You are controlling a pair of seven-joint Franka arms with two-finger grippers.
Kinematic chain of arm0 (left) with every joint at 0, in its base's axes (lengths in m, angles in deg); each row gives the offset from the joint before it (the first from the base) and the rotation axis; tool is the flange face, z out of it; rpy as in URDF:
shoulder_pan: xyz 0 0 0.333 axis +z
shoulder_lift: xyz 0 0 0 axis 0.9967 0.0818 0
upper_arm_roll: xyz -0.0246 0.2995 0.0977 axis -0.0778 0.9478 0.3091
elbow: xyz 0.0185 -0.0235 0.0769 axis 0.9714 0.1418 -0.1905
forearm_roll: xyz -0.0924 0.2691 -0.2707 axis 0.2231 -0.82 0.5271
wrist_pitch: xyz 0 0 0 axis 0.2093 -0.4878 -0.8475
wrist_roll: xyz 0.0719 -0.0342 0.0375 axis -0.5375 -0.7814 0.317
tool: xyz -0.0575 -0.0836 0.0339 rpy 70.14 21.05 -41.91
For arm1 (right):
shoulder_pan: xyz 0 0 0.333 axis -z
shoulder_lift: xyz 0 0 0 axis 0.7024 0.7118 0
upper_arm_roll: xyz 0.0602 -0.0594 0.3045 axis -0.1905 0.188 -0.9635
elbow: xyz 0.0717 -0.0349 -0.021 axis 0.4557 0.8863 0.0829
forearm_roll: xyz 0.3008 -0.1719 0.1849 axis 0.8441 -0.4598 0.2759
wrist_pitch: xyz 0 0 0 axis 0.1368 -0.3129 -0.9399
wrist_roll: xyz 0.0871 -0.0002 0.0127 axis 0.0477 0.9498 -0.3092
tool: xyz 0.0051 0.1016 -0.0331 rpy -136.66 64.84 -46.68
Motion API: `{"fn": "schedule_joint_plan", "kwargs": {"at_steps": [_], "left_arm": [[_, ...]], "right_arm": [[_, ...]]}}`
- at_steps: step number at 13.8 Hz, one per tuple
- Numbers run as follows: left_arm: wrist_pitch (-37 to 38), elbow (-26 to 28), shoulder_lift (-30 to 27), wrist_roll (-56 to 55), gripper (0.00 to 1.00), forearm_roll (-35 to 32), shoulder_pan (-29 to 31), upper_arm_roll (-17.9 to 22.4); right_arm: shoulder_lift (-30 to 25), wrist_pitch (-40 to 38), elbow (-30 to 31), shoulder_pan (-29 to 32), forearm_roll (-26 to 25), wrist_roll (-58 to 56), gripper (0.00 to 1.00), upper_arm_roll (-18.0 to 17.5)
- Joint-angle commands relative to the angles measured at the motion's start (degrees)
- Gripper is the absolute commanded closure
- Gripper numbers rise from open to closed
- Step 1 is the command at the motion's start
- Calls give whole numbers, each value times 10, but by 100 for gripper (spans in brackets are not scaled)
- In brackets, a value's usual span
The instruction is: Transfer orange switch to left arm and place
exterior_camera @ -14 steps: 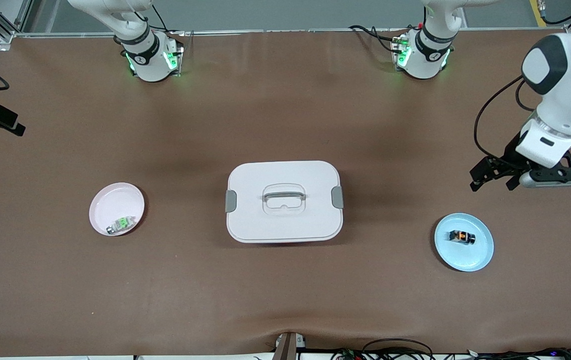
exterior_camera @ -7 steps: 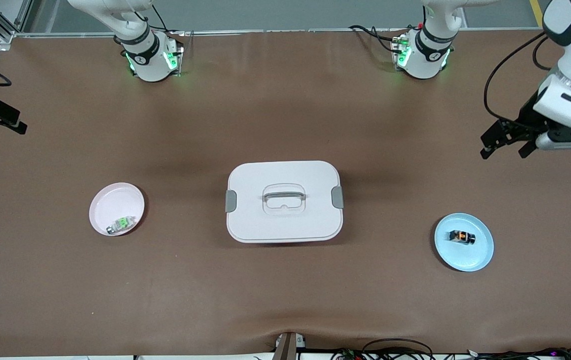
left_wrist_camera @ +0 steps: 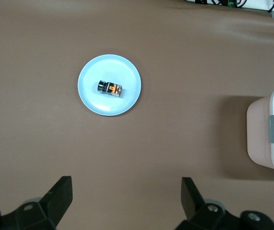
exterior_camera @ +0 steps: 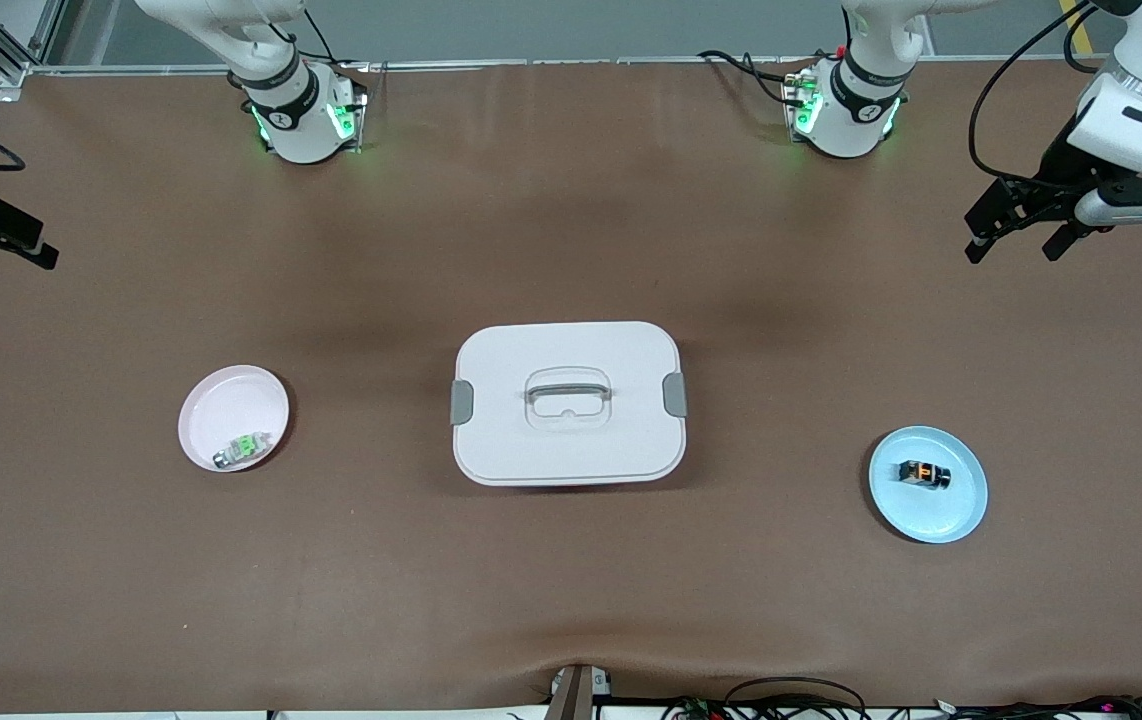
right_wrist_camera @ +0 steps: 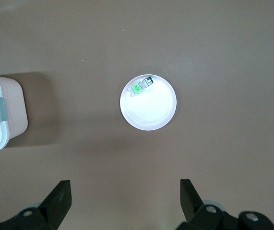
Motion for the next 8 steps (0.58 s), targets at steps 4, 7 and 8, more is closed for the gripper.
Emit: {"fn": "schedule_joint_plan", "kwargs": {"at_steps": [4, 7, 8], "left_arm": [[48, -116, 80, 5, 0, -6, -2, 0], [120, -192, 123, 5, 0, -36, -21, 4], [133, -207, 126, 6, 0, -36, -16, 3]], "right_arm": [[-4, -1, -4, 3, 6, -5, 0, 1], [-4, -1, -4, 3, 0, -6, 0, 1], [-4, -1, -4, 3, 0, -6, 0, 1]]}}
